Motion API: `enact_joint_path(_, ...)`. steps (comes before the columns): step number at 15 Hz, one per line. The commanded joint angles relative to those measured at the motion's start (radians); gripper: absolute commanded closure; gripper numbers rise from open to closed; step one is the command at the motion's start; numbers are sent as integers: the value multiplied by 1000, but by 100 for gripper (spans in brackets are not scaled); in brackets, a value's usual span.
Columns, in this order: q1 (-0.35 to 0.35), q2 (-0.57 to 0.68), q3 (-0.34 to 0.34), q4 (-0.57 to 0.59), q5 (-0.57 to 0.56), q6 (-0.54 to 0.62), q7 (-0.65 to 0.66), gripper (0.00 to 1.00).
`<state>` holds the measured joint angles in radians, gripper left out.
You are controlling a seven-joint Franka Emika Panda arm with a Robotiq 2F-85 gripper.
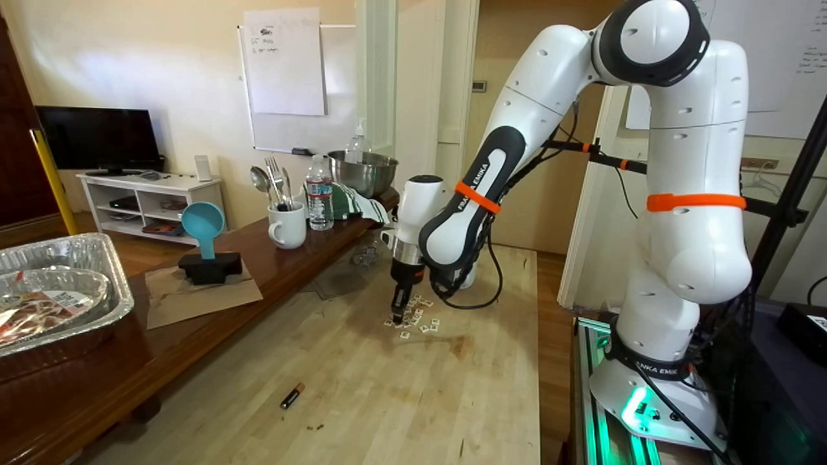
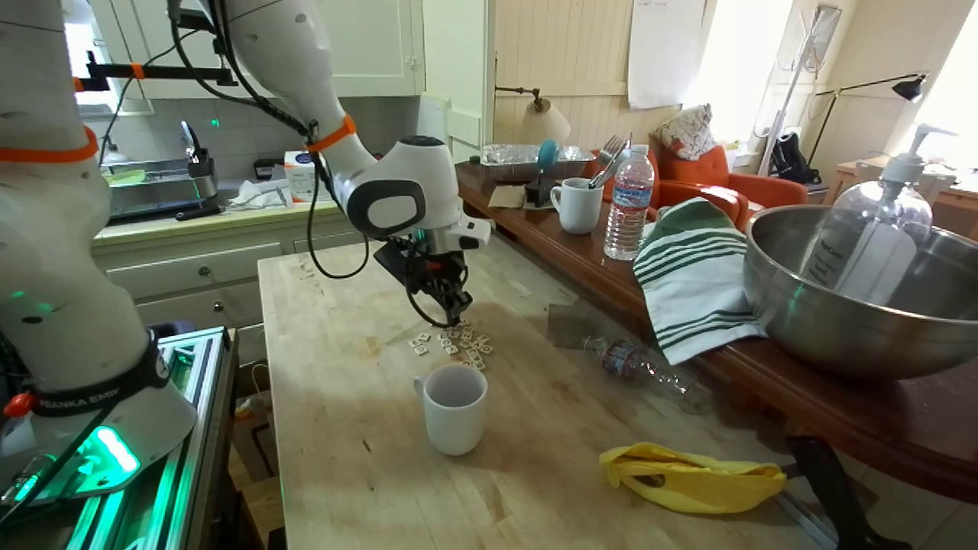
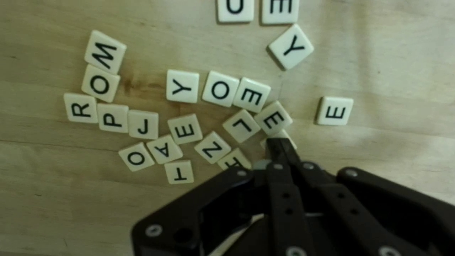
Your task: Put one letter block inside the white mug
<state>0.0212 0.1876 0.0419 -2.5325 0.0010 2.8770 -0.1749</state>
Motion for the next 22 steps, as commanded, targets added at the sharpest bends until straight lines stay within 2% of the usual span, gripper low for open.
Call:
enact_joint_path(1,-18,34,21,17,17,23,-11,100)
enact_joint_path(7,-11,59,34,31,3,21,-12,100)
enact_joint_path(16,14,112,96,106,-25,24,-55,100)
enact_joint_path(17,18,106,97,111,-43,18,-70,74)
enact_joint_path(18,14,88,107,111,-48,6,-94,73)
enact_joint_path(22,-25,25,171,110,-38,-78,-271,45)
